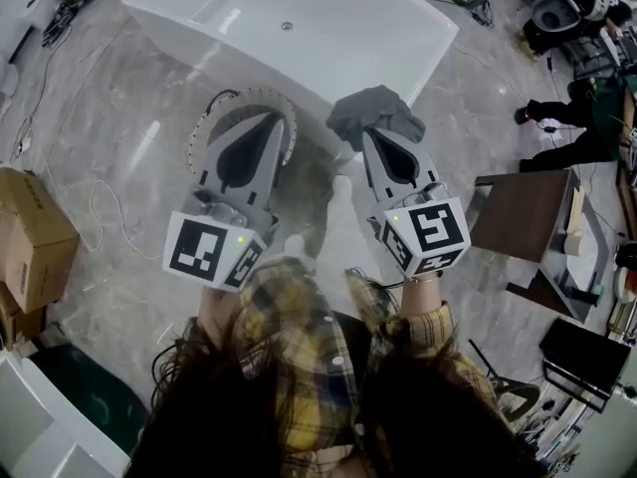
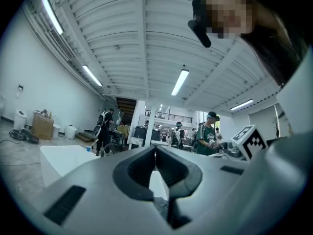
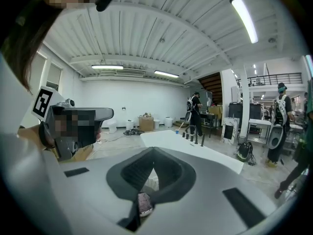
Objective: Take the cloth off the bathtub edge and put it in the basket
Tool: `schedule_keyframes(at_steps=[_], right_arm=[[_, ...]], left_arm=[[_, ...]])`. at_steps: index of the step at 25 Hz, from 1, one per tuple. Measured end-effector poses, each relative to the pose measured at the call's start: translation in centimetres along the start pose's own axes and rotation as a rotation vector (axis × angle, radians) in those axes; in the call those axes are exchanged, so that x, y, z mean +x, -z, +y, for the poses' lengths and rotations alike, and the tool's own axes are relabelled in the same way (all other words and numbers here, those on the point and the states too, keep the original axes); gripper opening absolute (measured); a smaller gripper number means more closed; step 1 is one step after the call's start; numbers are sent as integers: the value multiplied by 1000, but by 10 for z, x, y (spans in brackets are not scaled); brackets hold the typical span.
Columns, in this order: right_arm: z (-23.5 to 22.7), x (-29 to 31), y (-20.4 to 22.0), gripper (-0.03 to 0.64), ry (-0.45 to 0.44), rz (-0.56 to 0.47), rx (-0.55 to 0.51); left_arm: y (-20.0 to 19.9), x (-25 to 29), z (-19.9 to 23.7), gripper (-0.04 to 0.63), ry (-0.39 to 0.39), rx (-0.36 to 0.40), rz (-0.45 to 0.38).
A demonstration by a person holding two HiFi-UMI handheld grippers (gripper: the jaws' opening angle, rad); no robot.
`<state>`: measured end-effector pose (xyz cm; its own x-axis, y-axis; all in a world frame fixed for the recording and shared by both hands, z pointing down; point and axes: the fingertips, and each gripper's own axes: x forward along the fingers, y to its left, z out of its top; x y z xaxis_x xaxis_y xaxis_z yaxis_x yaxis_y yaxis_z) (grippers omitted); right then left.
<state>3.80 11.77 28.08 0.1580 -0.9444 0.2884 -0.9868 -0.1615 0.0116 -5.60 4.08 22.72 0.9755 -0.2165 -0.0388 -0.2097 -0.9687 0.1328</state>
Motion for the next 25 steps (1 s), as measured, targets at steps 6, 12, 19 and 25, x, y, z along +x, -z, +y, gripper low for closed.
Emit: schedule_keyframes(at_steps=[6, 12, 19, 25], right_arm=[[-36, 29, 0, 15, -25, 22, -7], [-98, 56, -6, 15, -44, 43, -30], [-179, 85, -15, 15, -95, 48, -17], [-230, 106, -13, 15, -142, 55, -11]], left_arm=[[2, 52, 10, 18, -3, -2, -6], [2, 130, 7, 18, 0, 1, -7], [3, 216, -7, 18, -17, 15, -3], [10, 271, -13, 18, -41, 22, 9]])
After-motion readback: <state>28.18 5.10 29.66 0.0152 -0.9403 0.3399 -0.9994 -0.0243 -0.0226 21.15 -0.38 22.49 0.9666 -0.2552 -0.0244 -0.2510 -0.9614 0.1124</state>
